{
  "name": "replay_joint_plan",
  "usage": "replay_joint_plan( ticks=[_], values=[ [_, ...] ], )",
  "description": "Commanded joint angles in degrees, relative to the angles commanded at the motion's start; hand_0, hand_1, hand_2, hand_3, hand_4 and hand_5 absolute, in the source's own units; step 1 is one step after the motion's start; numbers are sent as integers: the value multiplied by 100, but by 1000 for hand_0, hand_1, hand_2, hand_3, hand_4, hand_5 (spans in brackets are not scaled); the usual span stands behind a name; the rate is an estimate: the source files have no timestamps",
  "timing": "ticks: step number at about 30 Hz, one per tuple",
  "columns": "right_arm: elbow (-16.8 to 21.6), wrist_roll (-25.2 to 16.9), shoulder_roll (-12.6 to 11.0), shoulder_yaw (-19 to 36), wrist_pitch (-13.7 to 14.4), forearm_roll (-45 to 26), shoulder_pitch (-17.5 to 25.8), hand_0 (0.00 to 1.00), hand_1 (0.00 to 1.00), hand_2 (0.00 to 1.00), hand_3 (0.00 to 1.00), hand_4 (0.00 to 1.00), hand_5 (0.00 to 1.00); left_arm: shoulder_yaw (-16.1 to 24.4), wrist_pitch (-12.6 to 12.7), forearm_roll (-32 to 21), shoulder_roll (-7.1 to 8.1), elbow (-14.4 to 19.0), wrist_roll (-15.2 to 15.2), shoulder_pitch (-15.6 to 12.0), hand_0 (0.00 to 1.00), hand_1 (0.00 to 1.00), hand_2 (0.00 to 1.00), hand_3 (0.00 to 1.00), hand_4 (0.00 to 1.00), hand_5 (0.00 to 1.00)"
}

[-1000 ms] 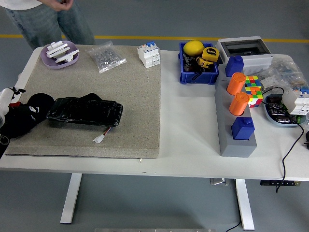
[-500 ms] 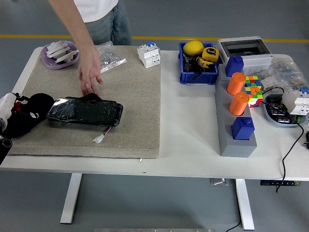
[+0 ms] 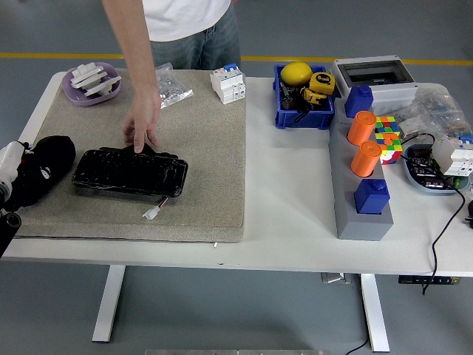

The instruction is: Pick the rag up,wipe the panel,place it on the desk

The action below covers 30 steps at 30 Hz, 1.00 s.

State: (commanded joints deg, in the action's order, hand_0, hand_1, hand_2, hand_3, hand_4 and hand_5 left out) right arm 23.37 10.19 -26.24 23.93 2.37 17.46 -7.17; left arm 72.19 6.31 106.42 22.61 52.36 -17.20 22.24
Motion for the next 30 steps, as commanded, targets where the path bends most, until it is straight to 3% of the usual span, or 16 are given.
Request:
replay_joint_plan(
  ticks=[4, 5, 8, 20, 30],
  values=[
    [0, 0, 6, -3, 1, -1, -1, 740, 548, 662, 629, 998, 617, -51, 61, 71, -12, -24, 5, -10, 305, 287, 569, 553, 161, 2],
    [3, 0, 8, -3, 1, 1, 0, 741, 548, 661, 630, 998, 618, -48, 90, 132, -18, -10, 5, -27, 254, 203, 556, 528, 112, 2],
    [2, 2, 7, -2, 0, 2, 2, 741, 548, 661, 630, 998, 618, 13, 144, 328, -25, 82, -12, -80, 254, 203, 556, 528, 112, 2],
    [-8, 0, 11, 17, -7, 11, 19, 740, 548, 662, 630, 998, 618, 321, 76, 1390, 52, 1387, -489, -521, 245, 196, 551, 535, 95, 2],
    [-13, 1, 4, 24, -19, 4, 33, 740, 548, 662, 630, 998, 618, 399, -35, 1780, -24, 2114, -851, -884, 237, 187, 553, 528, 104, 2]
  ],
)
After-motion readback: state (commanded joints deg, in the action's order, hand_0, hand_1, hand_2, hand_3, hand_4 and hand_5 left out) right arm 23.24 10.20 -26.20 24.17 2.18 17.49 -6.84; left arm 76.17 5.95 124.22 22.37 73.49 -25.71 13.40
